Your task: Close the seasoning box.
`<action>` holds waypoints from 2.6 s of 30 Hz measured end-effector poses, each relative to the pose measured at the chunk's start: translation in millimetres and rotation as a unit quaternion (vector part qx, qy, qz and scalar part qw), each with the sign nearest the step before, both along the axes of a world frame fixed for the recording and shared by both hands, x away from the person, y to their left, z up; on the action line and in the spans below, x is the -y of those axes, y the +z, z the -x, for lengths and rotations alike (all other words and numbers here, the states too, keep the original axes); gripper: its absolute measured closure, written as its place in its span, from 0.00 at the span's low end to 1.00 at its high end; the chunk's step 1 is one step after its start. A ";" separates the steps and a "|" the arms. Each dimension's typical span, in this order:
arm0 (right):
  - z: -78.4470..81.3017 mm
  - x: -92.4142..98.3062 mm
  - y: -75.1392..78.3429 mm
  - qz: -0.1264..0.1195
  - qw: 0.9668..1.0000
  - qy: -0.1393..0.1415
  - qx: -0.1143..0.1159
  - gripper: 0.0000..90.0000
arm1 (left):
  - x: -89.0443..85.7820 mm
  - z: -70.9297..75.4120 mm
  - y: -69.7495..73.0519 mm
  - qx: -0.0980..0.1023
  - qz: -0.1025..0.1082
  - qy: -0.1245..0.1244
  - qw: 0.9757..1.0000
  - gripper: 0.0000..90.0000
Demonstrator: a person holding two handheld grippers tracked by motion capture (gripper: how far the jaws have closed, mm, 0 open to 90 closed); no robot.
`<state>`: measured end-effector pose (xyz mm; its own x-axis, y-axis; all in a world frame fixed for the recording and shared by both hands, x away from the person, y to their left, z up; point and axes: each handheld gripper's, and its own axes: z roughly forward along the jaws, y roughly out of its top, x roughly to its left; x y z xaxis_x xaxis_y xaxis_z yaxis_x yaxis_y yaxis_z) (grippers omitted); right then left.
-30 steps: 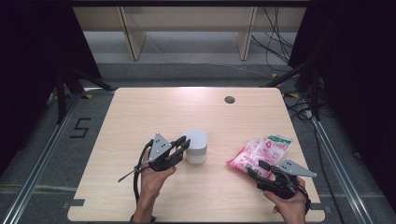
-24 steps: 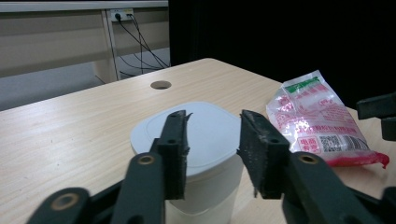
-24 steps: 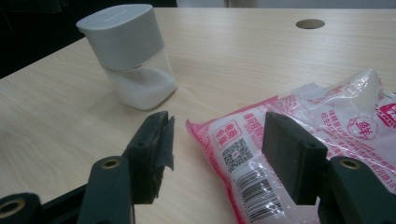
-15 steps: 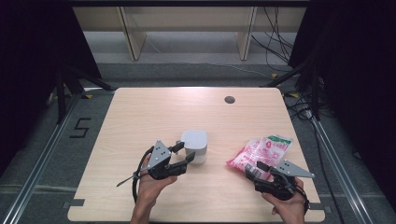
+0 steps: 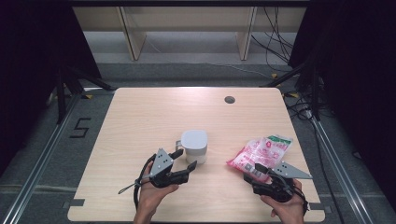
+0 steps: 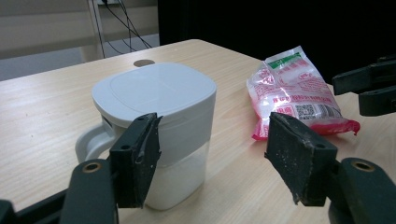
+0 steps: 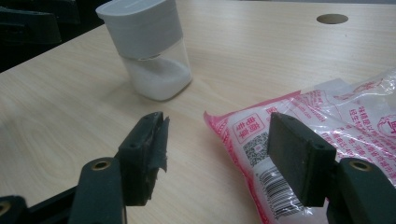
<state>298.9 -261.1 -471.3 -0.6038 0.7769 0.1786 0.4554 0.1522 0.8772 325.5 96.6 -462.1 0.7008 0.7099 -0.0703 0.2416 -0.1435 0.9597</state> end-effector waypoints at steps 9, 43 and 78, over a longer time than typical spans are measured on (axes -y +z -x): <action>2.9 -1.0 -1.8 -0.003 1.000 0.006 0.006 0.42 | 0.4 8.4 -6.4 -0.005 -0.005 0.004 1.000 0.34; 25.2 -4.2 -7.2 0.024 0.998 0.049 -0.007 0.40 | 7.4 44.7 -36.7 -0.020 0.003 -0.004 1.000 0.30; 49.6 -9.0 -17.3 0.091 0.991 0.093 -0.019 0.34 | -3.9 51.4 -50.0 -0.038 -0.014 0.014 0.999 0.29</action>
